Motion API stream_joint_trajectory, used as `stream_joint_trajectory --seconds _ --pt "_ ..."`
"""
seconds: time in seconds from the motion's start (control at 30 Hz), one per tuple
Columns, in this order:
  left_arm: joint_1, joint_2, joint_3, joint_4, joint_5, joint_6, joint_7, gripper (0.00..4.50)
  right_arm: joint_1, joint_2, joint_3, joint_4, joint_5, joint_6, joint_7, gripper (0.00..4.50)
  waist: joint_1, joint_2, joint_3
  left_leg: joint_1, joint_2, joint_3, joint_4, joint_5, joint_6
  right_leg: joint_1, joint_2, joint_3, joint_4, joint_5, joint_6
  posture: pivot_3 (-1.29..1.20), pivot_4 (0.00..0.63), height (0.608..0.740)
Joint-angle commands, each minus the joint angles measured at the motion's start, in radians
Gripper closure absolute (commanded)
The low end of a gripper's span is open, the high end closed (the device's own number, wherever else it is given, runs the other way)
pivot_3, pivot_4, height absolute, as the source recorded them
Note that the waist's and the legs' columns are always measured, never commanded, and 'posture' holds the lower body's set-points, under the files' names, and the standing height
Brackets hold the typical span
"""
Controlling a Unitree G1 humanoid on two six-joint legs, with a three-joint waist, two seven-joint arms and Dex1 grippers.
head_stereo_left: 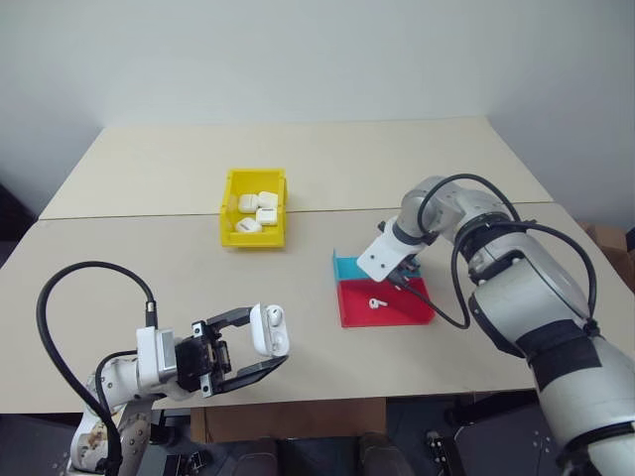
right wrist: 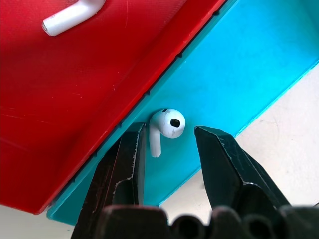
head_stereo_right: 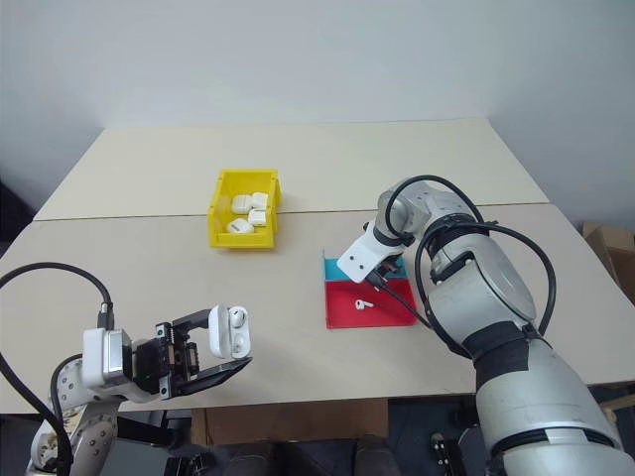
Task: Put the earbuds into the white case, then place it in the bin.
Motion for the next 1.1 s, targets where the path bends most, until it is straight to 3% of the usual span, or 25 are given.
stream_joint_trajectory --seconds 0.03,0.2,0.3,1.1 --pt "0.003 0.007 -0.003 -0.045 -0.005 -0.021 0.008 1.75 -0.017 0.006 -0.016 0.0 0.006 0.004 0.004 2.53 0.0 0.0 0.0 0.0 0.0 0.0 0.0 0.0 0.0 0.0 0.0 0.0 0.0 0.0 0.0 0.0 0.15 0.74" --pt "0.005 0.008 -0.005 -0.044 -0.003 -0.024 0.009 1.75 -0.014 0.008 -0.017 0.0 0.008 0.0 0.012 2.53 0.0 0.0 0.0 0.0 0.0 0.0 0.0 0.0 0.0 0.0 0.0 0.0 0.0 0.0 0.0 0.0 0.15 0.74" --pt "0.006 0.009 -0.005 -0.044 -0.001 -0.025 0.01 1.75 -0.013 0.008 -0.017 0.0 0.007 0.0 0.01 3.44 0.0 0.0 0.0 0.0 0.0 0.0 0.0 0.0 0.0 0.0 0.0 0.0 0.0 0.0 0.0 0.0 0.15 0.74" --pt "-0.023 0.016 -0.006 -0.016 -0.01 -0.023 -0.005 1.75 -0.011 0.003 -0.046 -0.004 0.032 0.018 -0.006 3.44 0.0 0.0 0.0 0.0 0.0 0.0 0.0 0.0 0.0 0.0 0.0 0.0 0.0 0.0 0.0 0.0 0.15 0.74"
